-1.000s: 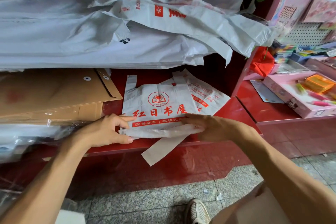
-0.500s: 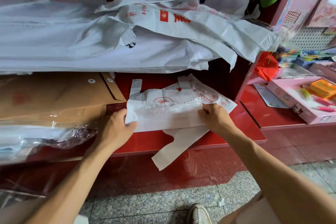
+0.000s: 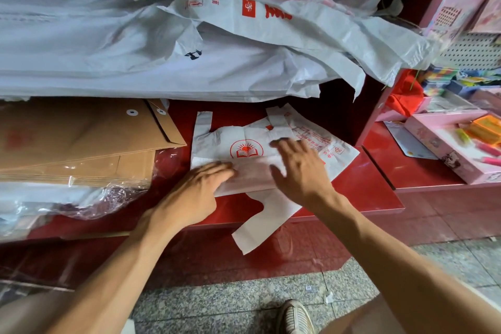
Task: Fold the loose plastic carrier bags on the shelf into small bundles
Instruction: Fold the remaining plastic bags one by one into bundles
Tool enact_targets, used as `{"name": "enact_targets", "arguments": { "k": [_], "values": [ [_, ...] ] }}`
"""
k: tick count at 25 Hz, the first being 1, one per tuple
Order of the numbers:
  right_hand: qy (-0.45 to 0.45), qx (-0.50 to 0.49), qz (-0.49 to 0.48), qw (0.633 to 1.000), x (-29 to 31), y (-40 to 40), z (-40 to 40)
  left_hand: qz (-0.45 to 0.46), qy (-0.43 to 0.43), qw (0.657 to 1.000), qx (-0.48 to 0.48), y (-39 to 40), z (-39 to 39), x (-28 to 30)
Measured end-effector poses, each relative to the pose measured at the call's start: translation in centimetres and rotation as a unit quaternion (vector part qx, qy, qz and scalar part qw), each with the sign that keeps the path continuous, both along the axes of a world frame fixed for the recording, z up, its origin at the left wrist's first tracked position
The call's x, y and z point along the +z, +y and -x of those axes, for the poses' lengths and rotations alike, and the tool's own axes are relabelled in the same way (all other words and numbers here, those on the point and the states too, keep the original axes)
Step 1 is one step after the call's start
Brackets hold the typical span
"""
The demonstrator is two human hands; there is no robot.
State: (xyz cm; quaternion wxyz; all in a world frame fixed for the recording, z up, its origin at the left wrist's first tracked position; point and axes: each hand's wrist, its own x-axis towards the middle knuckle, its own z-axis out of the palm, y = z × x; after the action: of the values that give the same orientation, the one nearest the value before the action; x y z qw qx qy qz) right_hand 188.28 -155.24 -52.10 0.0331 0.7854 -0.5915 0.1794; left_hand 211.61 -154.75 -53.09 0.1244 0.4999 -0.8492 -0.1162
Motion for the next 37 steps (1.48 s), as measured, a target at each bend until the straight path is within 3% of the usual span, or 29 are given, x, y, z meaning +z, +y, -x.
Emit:
{"name": "enact_targets", "arguments": {
  "k": [2, 4, 9, 12, 14, 16, 18, 21, 23, 26, 31, 33, 35, 37],
  "values": [
    [0.033, 0.087, -0.13, 0.987, -0.4, 0.7, -1.2, -0.028, 0.027, 0.999, -0.031, -0.2, -0.3, 0.3],
    [0.046, 0.067, -0.209, 0.974, -0.5, 0.8, -0.8, -0.034, 0.029, 0.998, -0.041, -0.4, -1.1, 0.8],
    [0.078, 0.021, -0.17, 0.982, 1.0, -0.2, 1.9, -0.049, 0.031, 0.998, 0.012, -0.1, -1.6, 1.2],
    [0.053, 0.009, -0.179, 0.982, 1.0, -0.6, 2.6, -0.018, 0.025, 0.996, 0.078, -0.1, -1.4, 1.1],
    [0.023, -0.004, -0.135, 0.991, 0.4, -1.0, 3.0, -0.01, 0.041, 0.993, 0.109, -0.1, -1.4, 1.1],
    [-0.042, -0.009, -0.093, 0.995, -0.1, -1.4, 3.3, -0.023, 0.085, 0.987, 0.136, -0.3, -1.5, 0.5],
    [-0.177, -0.019, -0.086, 0.98, 0.4, -1.7, 3.7, -0.044, 0.176, 0.967, 0.177, -0.8, -1.8, 0.2],
    [-0.411, -0.03, -0.101, 0.906, 2.4, -1.7, 4.2, -0.046, 0.307, 0.916, 0.255, -1.2, -1.8, 1.0],
    [-0.486, -0.025, -0.162, 0.859, 2.8, -1.5, 4.8, -0.061, 0.352, 0.891, 0.28, -1.1, -1.7, 1.3],
    [-0.383, -0.063, -0.235, 0.891, 1.7, -2.1, 5.1, -0.056, 0.308, 0.903, 0.295, -1.1, -1.7, 1.0],
    [-0.254, -0.141, -0.216, 0.932, 0.9, -2.8, 5.3, -0.059, 0.235, 0.921, 0.304, -0.6, -1.1, 1.1],
    [-0.178, -0.144, -0.156, 0.961, 0.6, -2.4, 5.2, 0.002, 0.179, 0.941, 0.285, -0.4, -1.0, 0.8],
    [-0.074, -0.095, -0.04, 0.992, 0.3, -2.0, 4.4, 0.09, 0.128, 0.97, 0.189, -0.5, -0.7, 0.4],
    [-0.017, 0.018, -0.043, 0.999, 0.0, -1.4, 2.5, 0.075, 0.096, 0.991, 0.061, -0.3, 0.2, 0.4]
  ]
}}
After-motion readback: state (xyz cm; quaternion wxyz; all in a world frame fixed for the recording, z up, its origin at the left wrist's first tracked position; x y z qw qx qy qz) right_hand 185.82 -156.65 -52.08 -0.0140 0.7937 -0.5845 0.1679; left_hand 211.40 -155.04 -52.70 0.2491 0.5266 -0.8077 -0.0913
